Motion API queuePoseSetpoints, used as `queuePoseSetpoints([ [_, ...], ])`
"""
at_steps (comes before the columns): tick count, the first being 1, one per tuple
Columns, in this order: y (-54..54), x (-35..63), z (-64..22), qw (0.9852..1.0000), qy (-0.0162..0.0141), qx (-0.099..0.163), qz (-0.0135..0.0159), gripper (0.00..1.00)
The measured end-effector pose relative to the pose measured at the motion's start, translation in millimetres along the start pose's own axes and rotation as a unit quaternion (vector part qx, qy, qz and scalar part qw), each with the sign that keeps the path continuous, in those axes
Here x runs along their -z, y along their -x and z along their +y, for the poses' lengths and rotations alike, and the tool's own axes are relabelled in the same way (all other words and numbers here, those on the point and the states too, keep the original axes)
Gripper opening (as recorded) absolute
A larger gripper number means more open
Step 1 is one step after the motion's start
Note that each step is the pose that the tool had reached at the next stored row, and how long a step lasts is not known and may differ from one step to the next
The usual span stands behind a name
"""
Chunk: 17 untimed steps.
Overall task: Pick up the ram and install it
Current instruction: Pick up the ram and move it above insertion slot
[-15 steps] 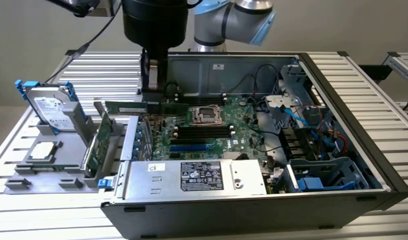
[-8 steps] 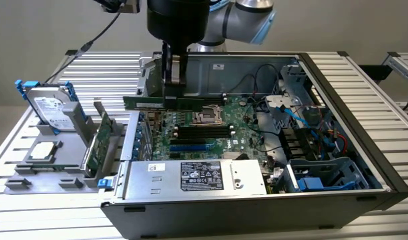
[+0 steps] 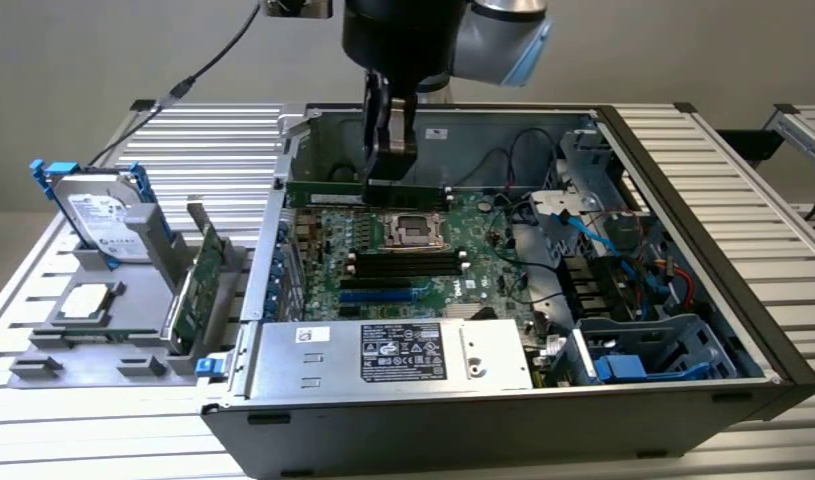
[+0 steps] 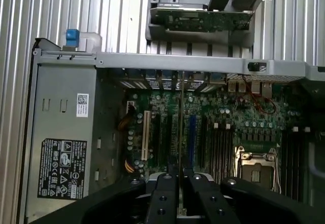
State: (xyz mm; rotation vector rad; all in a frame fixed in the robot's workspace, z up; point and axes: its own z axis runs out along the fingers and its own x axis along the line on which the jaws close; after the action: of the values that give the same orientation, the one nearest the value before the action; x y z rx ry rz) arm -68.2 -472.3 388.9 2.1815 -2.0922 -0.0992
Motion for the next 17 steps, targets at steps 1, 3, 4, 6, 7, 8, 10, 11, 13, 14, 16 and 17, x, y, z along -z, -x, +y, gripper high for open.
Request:
queuePoseSetpoints([
  [1,2.8,0.0,-3.4,1.0000,-0.0010,0.000,0.0008,0.14],
  [3,8.3,-0.1,-9.7,1.0000,-0.0026,0.000,0.0020,0.14],
  [4,11.2,-0.2,-12.8,1.0000,-0.0034,0.000,0.0026,0.14],
  [6,16.9,-0.4,-18.9,1.0000,-0.0047,-0.001,0.0038,0.14],
  [7,19.8,-0.5,-22.0,1.0000,-0.0053,-0.001,0.0043,0.14],
  [8,22.9,-0.7,-25.1,1.0000,-0.0058,-0.001,0.0048,0.14],
  [10,29.0,-1.1,-30.9,1.0000,-0.0067,-0.001,0.0056,0.14],
  [11,32.2,-1.4,-33.6,1.0000,-0.0070,-0.001,0.0060,0.14],
  [13,39.5,-2.5,-38.3,1.0000,-0.0073,-0.001,0.0067,0.14],
  [14,43.5,-3.3,-40.3,0.9999,-0.0074,-0.001,0.0068,0.14],
  [16,52.3,-5.6,-43.8,0.9999,-0.0074,-0.001,0.0069,0.14],
  [17,56.5,-6.8,-45.2,0.9999,-0.0074,-0.001,0.0070,0.14],
])
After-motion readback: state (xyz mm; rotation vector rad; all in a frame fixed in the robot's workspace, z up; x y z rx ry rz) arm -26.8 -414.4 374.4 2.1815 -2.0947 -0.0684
